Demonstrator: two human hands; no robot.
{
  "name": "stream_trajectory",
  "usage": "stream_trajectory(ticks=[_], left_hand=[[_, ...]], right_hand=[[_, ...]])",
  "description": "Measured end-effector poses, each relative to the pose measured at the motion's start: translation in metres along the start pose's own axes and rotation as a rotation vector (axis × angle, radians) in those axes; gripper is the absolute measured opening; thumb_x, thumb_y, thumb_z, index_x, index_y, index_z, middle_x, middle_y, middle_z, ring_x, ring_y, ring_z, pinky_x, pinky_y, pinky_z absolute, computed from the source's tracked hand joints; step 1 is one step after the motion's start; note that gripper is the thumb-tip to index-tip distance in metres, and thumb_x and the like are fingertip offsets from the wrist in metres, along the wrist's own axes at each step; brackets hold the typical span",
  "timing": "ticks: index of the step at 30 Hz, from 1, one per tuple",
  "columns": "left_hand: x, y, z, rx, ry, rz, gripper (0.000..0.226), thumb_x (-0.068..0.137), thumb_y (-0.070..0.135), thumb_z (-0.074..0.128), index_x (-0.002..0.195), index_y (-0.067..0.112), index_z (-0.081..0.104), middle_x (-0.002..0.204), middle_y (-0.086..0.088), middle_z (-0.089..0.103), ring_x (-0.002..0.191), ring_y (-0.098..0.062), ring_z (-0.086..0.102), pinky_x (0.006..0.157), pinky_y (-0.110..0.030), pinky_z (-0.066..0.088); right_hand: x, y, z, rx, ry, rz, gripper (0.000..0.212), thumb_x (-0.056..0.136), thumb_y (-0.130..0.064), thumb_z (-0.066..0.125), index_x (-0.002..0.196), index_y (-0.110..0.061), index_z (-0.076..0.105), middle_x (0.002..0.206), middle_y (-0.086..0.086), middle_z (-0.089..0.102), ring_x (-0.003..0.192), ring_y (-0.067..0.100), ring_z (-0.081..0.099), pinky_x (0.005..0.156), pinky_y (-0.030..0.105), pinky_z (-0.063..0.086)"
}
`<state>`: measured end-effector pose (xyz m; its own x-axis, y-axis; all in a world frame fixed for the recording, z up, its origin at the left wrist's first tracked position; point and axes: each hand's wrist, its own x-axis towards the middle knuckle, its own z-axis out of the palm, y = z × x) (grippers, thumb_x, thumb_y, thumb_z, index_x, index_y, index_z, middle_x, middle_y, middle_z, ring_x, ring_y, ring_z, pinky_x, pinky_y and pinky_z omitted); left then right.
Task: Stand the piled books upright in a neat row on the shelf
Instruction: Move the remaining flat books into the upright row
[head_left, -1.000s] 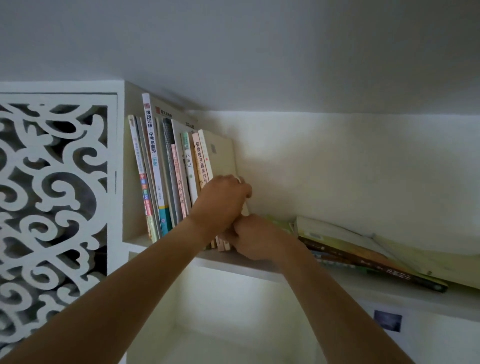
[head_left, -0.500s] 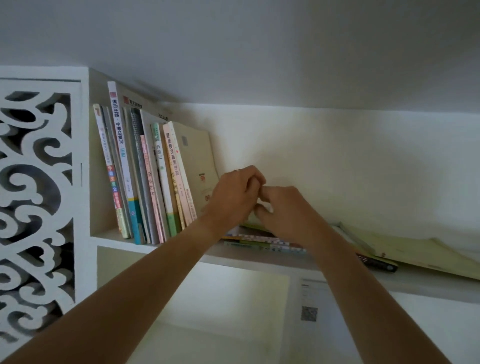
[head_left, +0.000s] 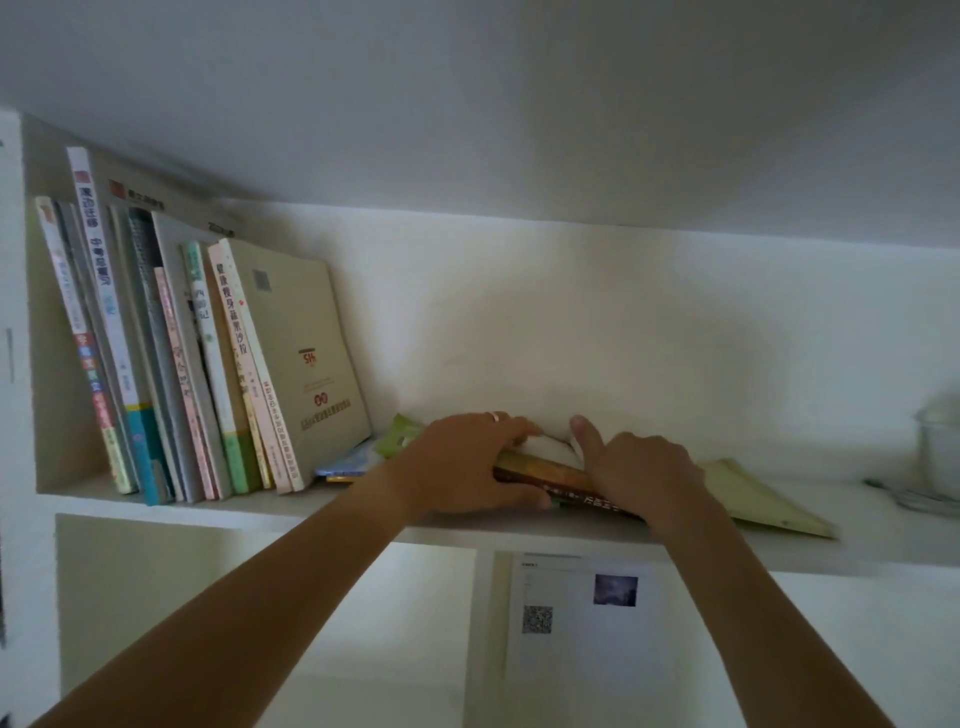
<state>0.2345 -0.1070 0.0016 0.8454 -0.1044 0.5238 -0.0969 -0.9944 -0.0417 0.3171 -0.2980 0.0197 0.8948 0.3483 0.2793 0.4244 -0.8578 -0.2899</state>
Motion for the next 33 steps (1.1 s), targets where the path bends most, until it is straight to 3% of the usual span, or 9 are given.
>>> stream_trajectory(ticks=[5, 8, 12, 15, 17, 20, 25, 28, 33], left_hand=[[-0.01, 0.006, -0.003, -0.225, 0.218, -0.024, 0.136, 0.068, 0.067, 0.085, 0.163, 0.036, -0.007, 0.169, 0.012, 0.007, 0.134, -0.018, 0.051, 0.11, -0.034, 0.046], [-0.016, 0.004, -0.01, -0.096, 0.282, 0.027, 0.11, 0.073, 0.068, 0.081, 0.16, 0.035, 0.022, 0.152, 0.008, 0.048, 0.121, -0.009, 0.058, 0.105, -0.028, 0.046], [-0.023, -0.01, -0.008, 0.35, 0.282, 0.084, 0.073, 0.091, 0.077, 0.045, 0.145, 0.028, 0.043, 0.115, 0.001, 0.073, 0.089, -0.019, 0.072, 0.076, -0.035, 0.058], [-0.024, -0.01, 0.004, 0.502, 0.346, 0.182, 0.054, 0.1, 0.061, 0.032, 0.125, 0.018, 0.055, 0.094, -0.006, 0.073, 0.063, -0.022, 0.067, 0.05, -0.029, 0.047], [-0.024, -0.007, 0.005, 0.477, 0.375, 0.084, 0.048, 0.104, 0.055, 0.029, 0.116, 0.018, 0.056, 0.091, -0.003, 0.07, 0.06, -0.019, 0.062, 0.05, -0.027, 0.041], [-0.026, -0.01, -0.004, 0.287, 0.412, -0.171, 0.045, 0.106, 0.057, 0.026, 0.118, 0.02, 0.049, 0.095, 0.002, 0.065, 0.066, -0.014, 0.059, 0.061, -0.029, 0.051], [-0.034, -0.01, -0.009, 0.0, 0.677, -0.415, 0.033, 0.106, 0.053, 0.035, 0.105, 0.022, 0.045, 0.095, 0.004, 0.067, 0.067, -0.012, 0.064, 0.057, -0.029, 0.057], [-0.045, -0.014, -0.011, -0.172, 0.774, -0.554, 0.042, 0.101, 0.057, 0.032, 0.113, 0.021, 0.048, 0.099, 0.004, 0.067, 0.072, -0.007, 0.063, 0.058, -0.016, 0.05], [-0.055, -0.027, -0.008, -0.357, 0.908, -0.526, 0.042, 0.112, 0.036, 0.041, 0.151, 0.023, 0.036, 0.126, 0.01, 0.059, 0.108, 0.012, 0.059, 0.08, -0.005, 0.05]], right_hand=[[-0.024, -0.04, -0.006, 0.214, 0.031, -0.323, 0.083, 0.101, -0.07, 0.006, 0.11, -0.016, 0.068, 0.105, 0.009, 0.068, 0.094, 0.026, 0.06, 0.086, 0.037, 0.042], [-0.032, -0.044, -0.012, 0.551, -0.093, -0.465, 0.049, 0.106, -0.057, 0.031, 0.122, -0.029, 0.067, 0.112, -0.006, 0.071, 0.099, 0.012, 0.065, 0.081, 0.029, 0.046], [-0.014, -0.028, -0.007, 0.366, 0.001, -0.43, 0.032, 0.105, -0.043, 0.045, 0.124, -0.028, 0.066, 0.118, -0.004, 0.067, 0.095, 0.012, 0.063, 0.067, 0.019, 0.041], [-0.009, -0.022, 0.004, 0.343, 0.266, -0.286, 0.038, 0.105, -0.045, 0.044, 0.123, -0.019, 0.066, 0.127, 0.007, 0.068, 0.107, 0.024, 0.062, 0.094, 0.034, 0.048], [-0.01, -0.02, 0.012, 0.258, 0.625, -0.225, 0.036, 0.104, -0.038, 0.048, 0.129, -0.015, 0.062, 0.151, 0.018, 0.05, 0.143, 0.034, 0.043, 0.125, 0.053, 0.014], [-0.015, -0.027, 0.02, 0.381, 0.913, -0.223, 0.05, 0.1, -0.037, 0.052, 0.144, -0.013, 0.046, 0.165, 0.023, 0.023, 0.156, 0.039, 0.015, 0.123, 0.054, 0.005], [-0.027, -0.061, 0.025, 0.843, 0.202, -0.365, 0.071, 0.103, -0.059, 0.035, 0.161, -0.023, 0.016, 0.135, 0.011, 0.06, 0.115, 0.023, 0.065, 0.093, 0.03, 0.051], [-0.038, -0.096, 0.025, 0.704, 0.026, -0.512, 0.061, 0.103, -0.06, 0.023, 0.159, -0.036, 0.018, 0.085, -0.013, 0.062, 0.069, -0.002, 0.059, 0.055, 0.008, 0.039], [-0.043, -0.157, 0.035, 0.722, -0.149, -0.717, 0.061, 0.099, -0.071, 0.012, 0.157, -0.052, 0.007, 0.122, 0.006, 0.071, 0.1, 0.02, 0.07, 0.085, 0.032, 0.053]])
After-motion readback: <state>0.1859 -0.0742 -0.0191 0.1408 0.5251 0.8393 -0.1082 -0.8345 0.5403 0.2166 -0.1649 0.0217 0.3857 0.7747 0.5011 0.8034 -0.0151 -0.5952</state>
